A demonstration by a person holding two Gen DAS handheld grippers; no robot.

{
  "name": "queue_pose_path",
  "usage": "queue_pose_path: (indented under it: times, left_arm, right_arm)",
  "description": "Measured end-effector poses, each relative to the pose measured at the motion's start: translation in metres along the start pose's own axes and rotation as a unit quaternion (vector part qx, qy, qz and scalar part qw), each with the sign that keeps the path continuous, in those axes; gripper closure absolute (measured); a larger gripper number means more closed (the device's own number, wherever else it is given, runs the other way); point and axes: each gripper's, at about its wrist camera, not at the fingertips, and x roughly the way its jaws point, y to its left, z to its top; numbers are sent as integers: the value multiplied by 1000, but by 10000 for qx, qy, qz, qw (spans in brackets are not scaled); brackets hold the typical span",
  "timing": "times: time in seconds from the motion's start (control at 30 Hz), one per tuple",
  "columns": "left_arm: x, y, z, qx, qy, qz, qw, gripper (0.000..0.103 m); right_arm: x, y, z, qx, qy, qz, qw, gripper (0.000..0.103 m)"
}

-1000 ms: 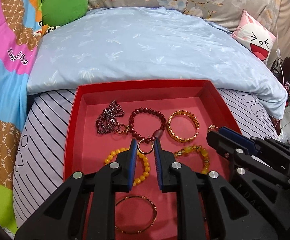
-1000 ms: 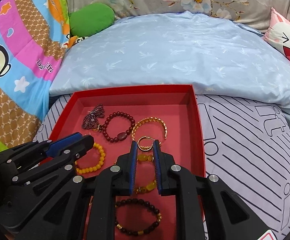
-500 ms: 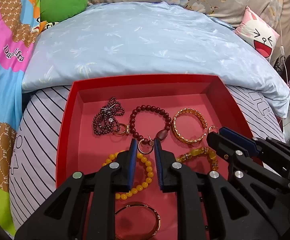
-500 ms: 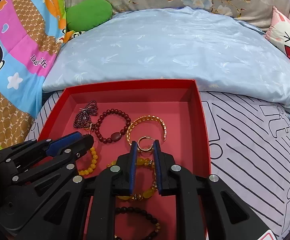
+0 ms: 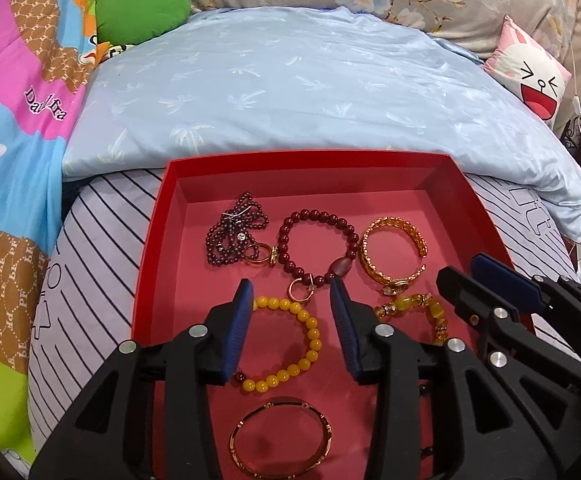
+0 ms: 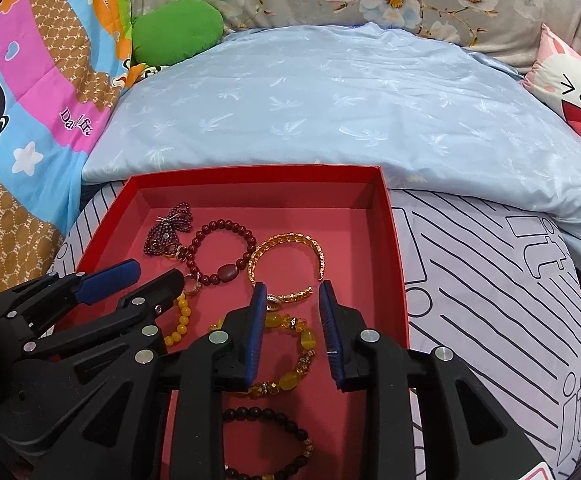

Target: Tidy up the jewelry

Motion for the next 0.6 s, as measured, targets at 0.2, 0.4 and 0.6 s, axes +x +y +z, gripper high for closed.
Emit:
queue_pose_path:
  times: [0.2, 0.4, 0.6]
  left_arm:
    - [-21, -2, -10, 20, -106, 108, 9999, 62]
    - [-45, -4, -25, -8, -154, 142, 9998, 61]
    - [-66, -8, -43, -20, -201, 256, 9995, 56]
  right_arm:
    - [-20, 3, -8, -22, -107, -67, 9999, 72]
    - [-45, 6, -24, 18, -186, -128, 9997, 72]
    - [-66, 7, -42, 35, -251, -222, 9994, 71]
